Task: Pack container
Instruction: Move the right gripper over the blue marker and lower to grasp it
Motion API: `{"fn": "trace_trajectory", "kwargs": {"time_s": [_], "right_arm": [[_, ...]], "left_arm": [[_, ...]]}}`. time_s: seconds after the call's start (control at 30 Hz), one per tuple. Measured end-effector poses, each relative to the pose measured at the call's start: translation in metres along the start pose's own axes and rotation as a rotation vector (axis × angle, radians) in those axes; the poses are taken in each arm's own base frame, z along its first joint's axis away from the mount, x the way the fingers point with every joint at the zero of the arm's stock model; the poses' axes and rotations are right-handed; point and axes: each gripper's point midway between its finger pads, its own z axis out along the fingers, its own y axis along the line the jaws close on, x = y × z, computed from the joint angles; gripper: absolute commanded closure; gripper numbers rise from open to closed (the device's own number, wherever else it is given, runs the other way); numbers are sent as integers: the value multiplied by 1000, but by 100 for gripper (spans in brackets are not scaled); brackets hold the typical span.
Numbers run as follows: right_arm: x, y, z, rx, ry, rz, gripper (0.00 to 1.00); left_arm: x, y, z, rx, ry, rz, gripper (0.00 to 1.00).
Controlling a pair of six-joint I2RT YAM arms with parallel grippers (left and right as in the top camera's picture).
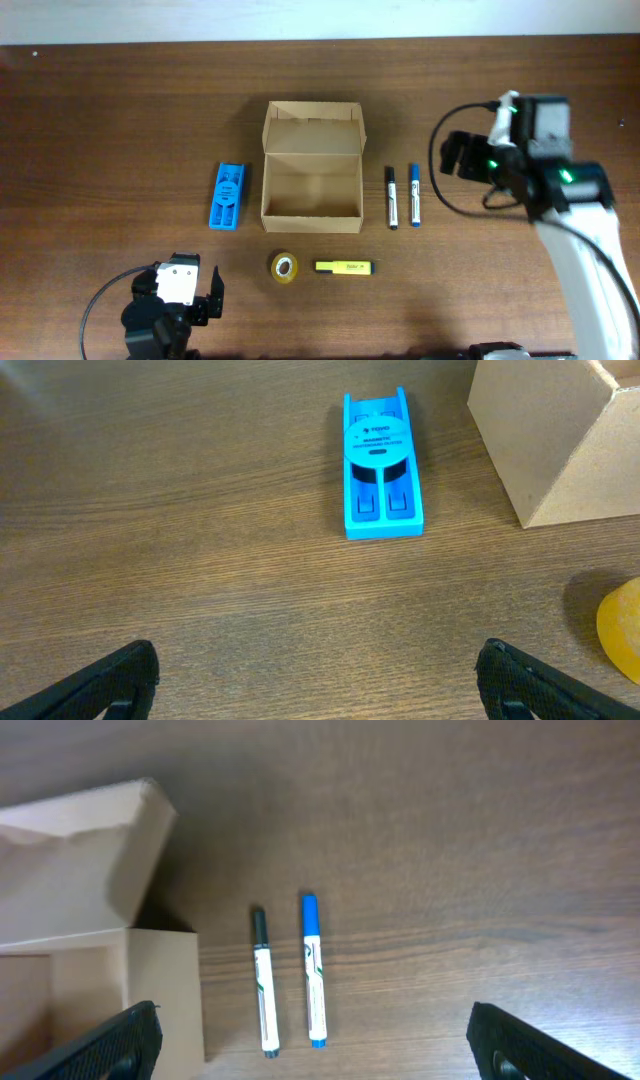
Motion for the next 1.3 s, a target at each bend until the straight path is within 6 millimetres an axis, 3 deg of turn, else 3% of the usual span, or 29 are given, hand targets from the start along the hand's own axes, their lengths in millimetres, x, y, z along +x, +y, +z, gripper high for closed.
{"fn": "trace_trajectory", "kwargs": {"time_s": [0.17,0.3,0.77,1.1,1.3], "right_arm": [[17,11,43,61,127,-25,1],[30,10,64,104,195,-65,1],[87,-14,141,208,474,-125,4],[96,-16,160,186,517,-231,16],[102,-12,170,146,538,-257,19]], "left_arm": [[0,0,0,0,-1,0,0],[0,0,0,0,-1,0,1],[0,0,0,0,-1,0,0],[0,0,0,0,-1,0,0],[0,0,0,0,-1,0,0]]}}
